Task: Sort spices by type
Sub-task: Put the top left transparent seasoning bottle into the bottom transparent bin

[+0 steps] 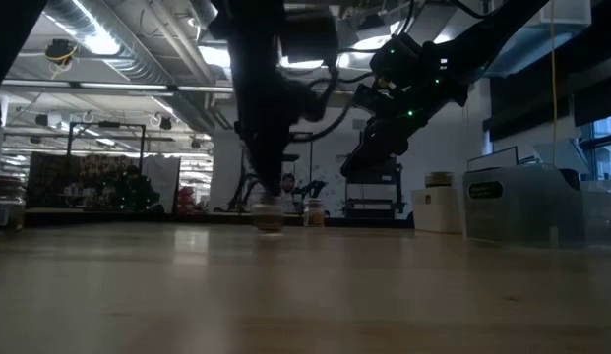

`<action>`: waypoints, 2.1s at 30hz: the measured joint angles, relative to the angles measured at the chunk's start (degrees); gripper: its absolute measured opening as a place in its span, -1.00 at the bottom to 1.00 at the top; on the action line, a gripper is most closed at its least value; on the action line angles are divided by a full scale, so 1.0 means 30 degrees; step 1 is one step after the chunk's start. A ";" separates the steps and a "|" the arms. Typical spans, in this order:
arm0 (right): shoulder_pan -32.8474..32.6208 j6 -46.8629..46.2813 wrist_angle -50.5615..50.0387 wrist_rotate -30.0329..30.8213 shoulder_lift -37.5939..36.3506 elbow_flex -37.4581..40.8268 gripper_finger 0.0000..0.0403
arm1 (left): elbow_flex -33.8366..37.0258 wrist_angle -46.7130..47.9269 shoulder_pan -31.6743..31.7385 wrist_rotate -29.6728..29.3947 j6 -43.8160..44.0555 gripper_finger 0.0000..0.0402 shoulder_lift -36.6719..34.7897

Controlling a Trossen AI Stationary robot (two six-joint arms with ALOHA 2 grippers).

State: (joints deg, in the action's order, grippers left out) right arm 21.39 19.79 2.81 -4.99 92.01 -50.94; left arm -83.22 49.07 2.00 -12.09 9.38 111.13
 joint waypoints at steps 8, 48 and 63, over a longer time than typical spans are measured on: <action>0.0000 -0.0783 0.0108 0.0005 0.0000 0.0000 0.33 | -0.0855 -0.0392 -0.1218 0.0024 -0.0095 0.30 -0.0243; -0.4914 -0.6521 1.0039 -0.1515 0.5661 -0.0029 0.33 | 1.5489 -1.2644 -0.8107 -0.6168 1.5719 0.30 -0.9005; -0.4875 -0.6382 1.2150 -0.1077 0.7562 -0.0058 0.33 | 1.5475 -1.2672 -0.8428 -0.7771 1.5513 0.30 -0.9005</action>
State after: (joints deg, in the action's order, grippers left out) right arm 6.76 0.64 39.26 -8.22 114.69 -51.11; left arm -36.80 11.05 -23.29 -35.40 55.92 84.12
